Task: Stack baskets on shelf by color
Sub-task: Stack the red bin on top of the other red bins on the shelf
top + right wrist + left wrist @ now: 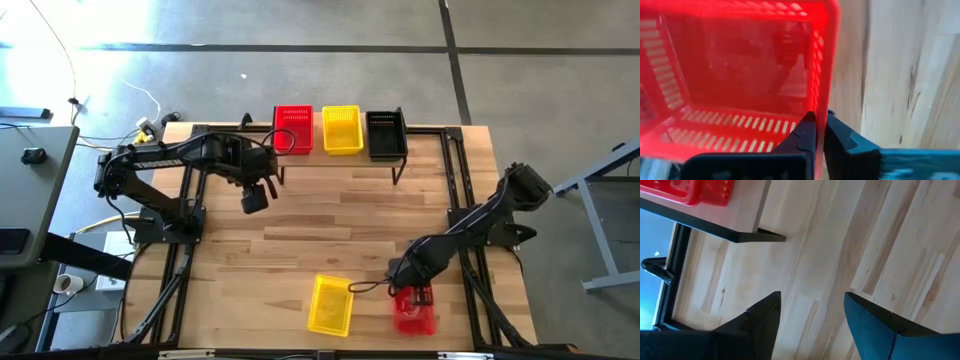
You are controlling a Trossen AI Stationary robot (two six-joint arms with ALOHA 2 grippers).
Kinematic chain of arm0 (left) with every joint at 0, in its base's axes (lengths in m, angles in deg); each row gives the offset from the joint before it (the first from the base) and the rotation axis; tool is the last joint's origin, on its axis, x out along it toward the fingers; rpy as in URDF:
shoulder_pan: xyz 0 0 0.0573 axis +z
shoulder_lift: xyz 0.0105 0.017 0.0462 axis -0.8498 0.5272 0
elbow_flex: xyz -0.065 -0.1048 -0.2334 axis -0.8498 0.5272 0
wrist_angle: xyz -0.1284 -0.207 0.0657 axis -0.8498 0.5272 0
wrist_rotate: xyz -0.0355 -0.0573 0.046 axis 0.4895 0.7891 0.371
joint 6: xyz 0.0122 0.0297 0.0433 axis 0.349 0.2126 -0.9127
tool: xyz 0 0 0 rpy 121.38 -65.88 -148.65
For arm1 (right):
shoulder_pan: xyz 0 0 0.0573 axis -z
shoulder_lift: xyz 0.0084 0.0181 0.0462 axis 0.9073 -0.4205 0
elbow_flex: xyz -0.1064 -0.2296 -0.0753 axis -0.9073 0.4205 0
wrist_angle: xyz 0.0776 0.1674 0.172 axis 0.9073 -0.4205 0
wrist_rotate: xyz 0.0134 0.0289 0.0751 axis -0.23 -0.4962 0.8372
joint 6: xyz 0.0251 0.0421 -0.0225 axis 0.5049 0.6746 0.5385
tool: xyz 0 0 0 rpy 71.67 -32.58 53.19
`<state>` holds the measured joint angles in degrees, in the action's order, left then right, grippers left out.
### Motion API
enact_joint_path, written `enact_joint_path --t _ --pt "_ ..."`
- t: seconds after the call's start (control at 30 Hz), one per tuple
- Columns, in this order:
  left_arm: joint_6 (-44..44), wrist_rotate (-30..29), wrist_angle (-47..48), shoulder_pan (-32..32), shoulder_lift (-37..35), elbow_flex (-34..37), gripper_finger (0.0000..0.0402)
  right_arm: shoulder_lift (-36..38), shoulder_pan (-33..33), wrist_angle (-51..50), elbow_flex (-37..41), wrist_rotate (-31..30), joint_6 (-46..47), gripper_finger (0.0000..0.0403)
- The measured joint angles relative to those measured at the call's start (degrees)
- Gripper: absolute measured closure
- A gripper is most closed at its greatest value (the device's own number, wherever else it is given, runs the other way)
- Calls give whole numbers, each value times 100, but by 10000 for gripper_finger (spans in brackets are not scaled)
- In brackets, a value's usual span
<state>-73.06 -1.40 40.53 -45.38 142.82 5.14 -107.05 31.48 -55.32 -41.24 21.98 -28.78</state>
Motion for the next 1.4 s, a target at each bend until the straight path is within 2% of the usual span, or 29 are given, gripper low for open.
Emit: enact_joint_path --t 0.37,0.67,0.8,1.13,1.3,1.4 --pt "-2 -11 -13 -263 0 0 193 319 367 -92 -76 204 1148 400" --pt "-503 -13 -55 -545 0 0 193 740 861 -1144 -1110 -31 1764 402" --pt "-818 -13 -144 -728 0 0 193 745 1222 -1568 -1673 -251 1765 402" --pt "-1735 -64 -750 -1270 0 -2 193 723 2452 -1590 -2852 -1123 1776 402" --pt "-2205 -84 -1137 -1538 0 -2 193 721 3065 -1545 -3092 -1182 1771 403" --pt "-2536 -204 -1356 -1682 0 -2 193 717 3333 -1478 -3093 -1011 1763 403"
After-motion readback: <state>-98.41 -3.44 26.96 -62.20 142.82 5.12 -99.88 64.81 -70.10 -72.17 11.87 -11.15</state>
